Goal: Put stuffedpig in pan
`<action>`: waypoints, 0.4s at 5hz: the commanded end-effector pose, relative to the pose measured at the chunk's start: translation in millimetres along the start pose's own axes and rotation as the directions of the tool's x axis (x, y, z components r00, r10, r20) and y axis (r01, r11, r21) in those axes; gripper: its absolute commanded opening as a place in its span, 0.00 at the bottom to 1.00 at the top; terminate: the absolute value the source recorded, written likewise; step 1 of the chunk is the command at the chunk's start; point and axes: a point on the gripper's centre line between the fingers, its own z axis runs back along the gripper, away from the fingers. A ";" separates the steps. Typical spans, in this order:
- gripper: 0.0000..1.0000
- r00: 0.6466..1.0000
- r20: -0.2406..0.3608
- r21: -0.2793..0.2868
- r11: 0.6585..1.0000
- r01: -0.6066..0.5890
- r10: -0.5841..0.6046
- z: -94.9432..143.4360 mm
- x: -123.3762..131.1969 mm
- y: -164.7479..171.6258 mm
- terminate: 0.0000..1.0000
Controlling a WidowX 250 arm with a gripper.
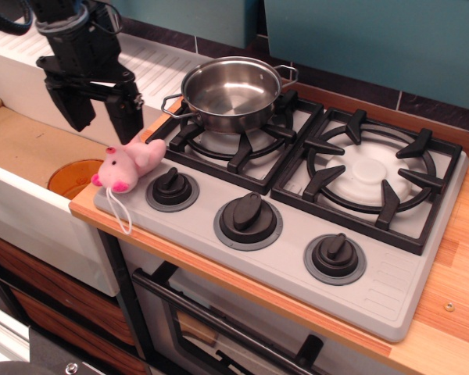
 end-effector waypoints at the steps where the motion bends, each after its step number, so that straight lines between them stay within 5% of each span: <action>1: 1.00 0.998 0.056 -0.002 1.000 -0.014 0.014 -11.2 6.3 5.0 0.00; 2: 1.00 0.997 0.067 -0.009 1.000 -0.024 0.024 -20.8 7.9 -0.8 0.00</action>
